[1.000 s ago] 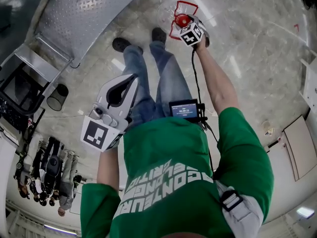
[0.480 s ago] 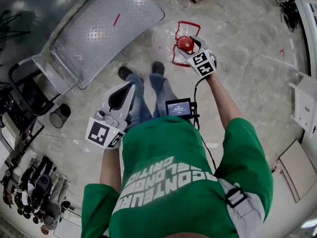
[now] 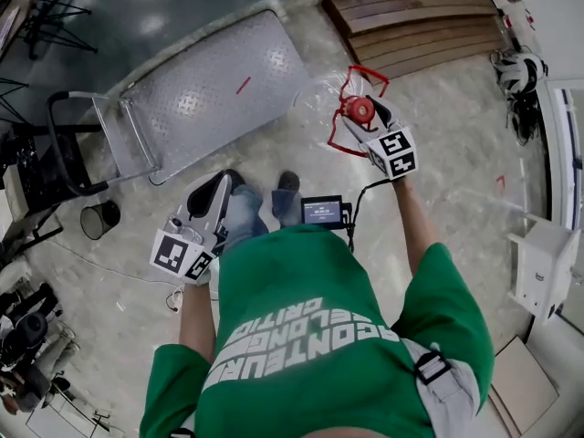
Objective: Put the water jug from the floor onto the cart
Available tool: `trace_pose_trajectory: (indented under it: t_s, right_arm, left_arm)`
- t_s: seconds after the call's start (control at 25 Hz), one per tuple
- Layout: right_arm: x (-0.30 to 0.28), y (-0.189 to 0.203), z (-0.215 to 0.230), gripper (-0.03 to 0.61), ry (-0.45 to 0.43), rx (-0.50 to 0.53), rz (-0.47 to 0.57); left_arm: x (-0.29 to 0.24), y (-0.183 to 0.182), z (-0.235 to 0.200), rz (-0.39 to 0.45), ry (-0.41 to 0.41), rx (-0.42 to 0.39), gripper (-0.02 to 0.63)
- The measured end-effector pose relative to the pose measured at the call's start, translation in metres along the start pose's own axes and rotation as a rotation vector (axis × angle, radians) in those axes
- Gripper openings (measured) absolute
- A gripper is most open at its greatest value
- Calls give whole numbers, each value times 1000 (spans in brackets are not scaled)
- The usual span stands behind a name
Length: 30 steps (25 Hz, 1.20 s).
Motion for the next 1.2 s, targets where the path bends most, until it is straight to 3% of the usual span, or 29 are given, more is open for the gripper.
trace_pose_trajectory:
  t_s: [0.16, 0.28, 0.52, 0.92, 1.2]
  right_arm:
    - [-1, -41, 15, 301, -17, 18, 39]
    - [-28, -82, 10, 301, -29, 62, 55]
    - [-61, -147, -45, 301, -79, 63, 82]
    - [-118, -222, -83, 300, -130, 84, 129]
    - [-160, -262, -111, 300, -150, 105, 124]
  left_arm:
    - [4, -17, -7, 91, -37, -4, 15]
    - [11, -29, -46, 147, -54, 20, 15]
    - [68, -41, -116, 198, -99, 48, 15]
    - [95, -67, -200, 269, -141, 94, 15]
    - [104, -90, -258, 302, -122, 99, 15]
Point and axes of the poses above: the fingertips, and each gripper's own axes: x backward along the fingers, z to its right, y out of its underside, the point moved 7 cm from there along x, backward along the fingers, and after that the axes turned 4 degrees about -y, right-handed, at the moved point
